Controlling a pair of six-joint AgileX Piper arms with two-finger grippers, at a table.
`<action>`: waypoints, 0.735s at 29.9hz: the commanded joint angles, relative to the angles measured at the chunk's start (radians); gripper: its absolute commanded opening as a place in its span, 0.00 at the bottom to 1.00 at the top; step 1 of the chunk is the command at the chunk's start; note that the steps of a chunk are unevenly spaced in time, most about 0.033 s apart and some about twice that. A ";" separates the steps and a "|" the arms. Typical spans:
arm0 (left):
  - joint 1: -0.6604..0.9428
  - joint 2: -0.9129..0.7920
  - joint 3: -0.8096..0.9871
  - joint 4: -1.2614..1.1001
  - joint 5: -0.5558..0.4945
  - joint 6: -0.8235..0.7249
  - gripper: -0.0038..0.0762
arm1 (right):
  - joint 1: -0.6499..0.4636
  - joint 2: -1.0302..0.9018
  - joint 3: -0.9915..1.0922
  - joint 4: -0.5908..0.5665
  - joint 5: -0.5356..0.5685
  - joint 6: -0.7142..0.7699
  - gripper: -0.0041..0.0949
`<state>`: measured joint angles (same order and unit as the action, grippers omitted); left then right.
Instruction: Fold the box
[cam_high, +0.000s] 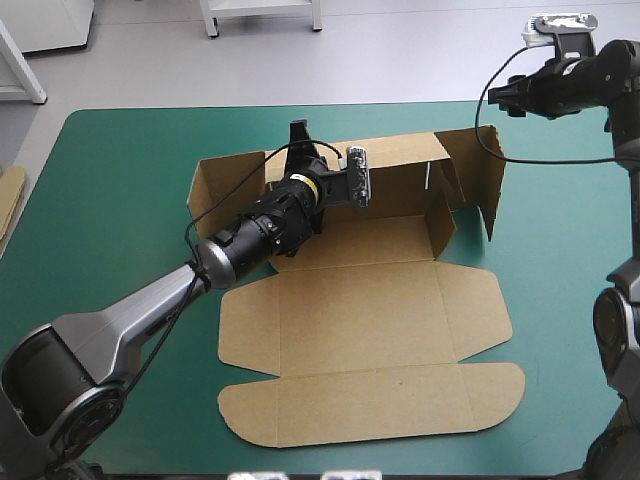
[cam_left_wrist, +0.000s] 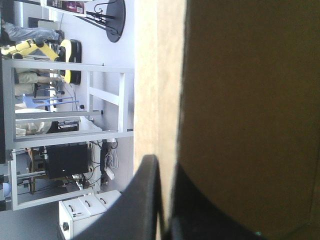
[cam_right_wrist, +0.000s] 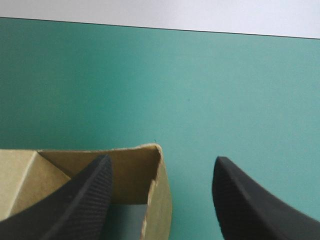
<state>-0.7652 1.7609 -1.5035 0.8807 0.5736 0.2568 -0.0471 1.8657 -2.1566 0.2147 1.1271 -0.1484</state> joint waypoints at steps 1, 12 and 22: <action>-0.019 -0.044 -0.008 0.023 0.009 -0.096 0.04 | -0.005 0.034 -0.131 0.081 -0.030 -0.005 0.60; -0.071 -0.037 0.027 0.098 0.000 -0.184 0.04 | -0.003 0.193 -0.239 0.113 -0.075 -0.031 0.46; -0.071 -0.037 0.028 0.089 0.010 -0.189 0.04 | 0.005 0.243 -0.237 0.141 0.022 -0.092 0.27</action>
<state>-0.8215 1.7609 -1.4622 1.0222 0.6119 0.0971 -0.0471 2.1731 -2.3587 0.3146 1.1696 -0.2078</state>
